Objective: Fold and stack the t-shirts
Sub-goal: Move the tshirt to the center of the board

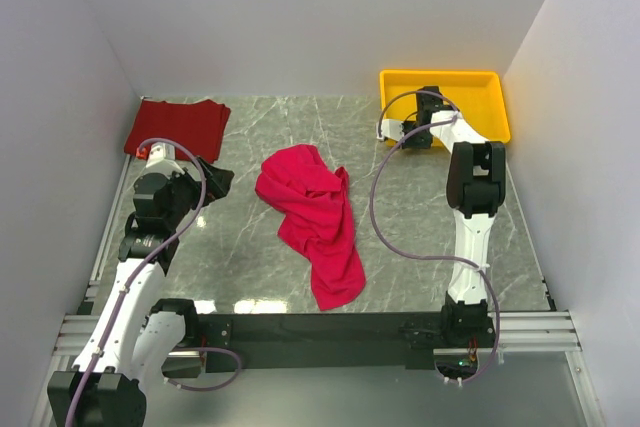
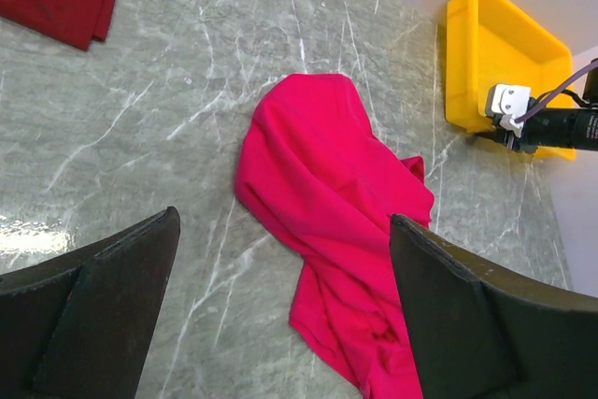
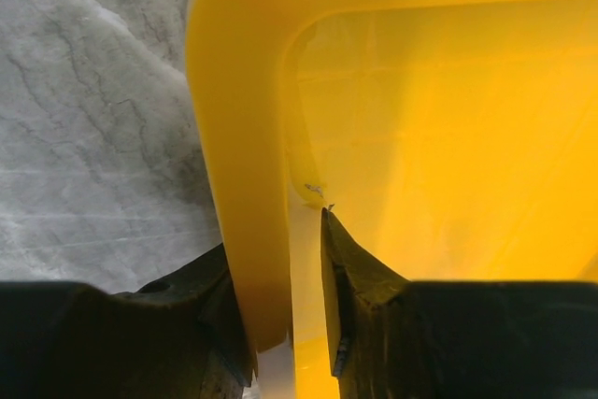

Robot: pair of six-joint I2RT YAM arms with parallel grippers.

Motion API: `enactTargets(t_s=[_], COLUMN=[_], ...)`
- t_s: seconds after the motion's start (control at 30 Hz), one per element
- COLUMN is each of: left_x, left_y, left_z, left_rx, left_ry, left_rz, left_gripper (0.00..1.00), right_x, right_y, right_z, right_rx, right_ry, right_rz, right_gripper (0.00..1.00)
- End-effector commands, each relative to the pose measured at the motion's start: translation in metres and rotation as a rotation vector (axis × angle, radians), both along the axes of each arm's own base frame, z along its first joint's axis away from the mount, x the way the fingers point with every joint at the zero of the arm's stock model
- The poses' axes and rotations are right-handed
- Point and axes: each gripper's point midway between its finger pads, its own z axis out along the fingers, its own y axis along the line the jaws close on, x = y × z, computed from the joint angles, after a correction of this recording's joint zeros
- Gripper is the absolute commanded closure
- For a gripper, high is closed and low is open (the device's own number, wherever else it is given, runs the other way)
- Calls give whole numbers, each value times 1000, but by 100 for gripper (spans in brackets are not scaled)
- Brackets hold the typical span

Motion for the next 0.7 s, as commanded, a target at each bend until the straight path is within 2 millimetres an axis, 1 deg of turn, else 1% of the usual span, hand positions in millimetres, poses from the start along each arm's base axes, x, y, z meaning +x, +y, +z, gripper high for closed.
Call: enactTargets(t_s=[0.0,0.17,0.33,0.4,0.43,0.5,0.6,0.67], left_x=[7,7,5,4,4,3,1,1], left_y=[-2,-4,-4,-4,-4,-4,-4,-4], left_z=[30,29,31,32,32,34,35,35], left_rx=[-15,-21,-22,-24,-26,-26,-24,-24], left_ry=[-86,-90,-100,-106,-104,-110,-115,-115], left_rz=[-8,-16,-16,-17,-17,-16,-16,-16], left_gripper=[1,1,1,1,1,0,1,1], right_x=[6,-1,-3,-3,-2,-1,0,-1], right_y=[-10,-14,-16,-15,-15,-15,-14,-14], right_z=[19,18,26,31,33,42,50,50], right_rx=[-13,-14,-9,3,10,26,43,39], right_ry=[-63,-55,-72,-77,-81,-97,-113,-104], right_rz=[-35,-60,-71,-83,-87,-101,-109,-113], right_gripper=[64,57,50,45,44,35,35,37])
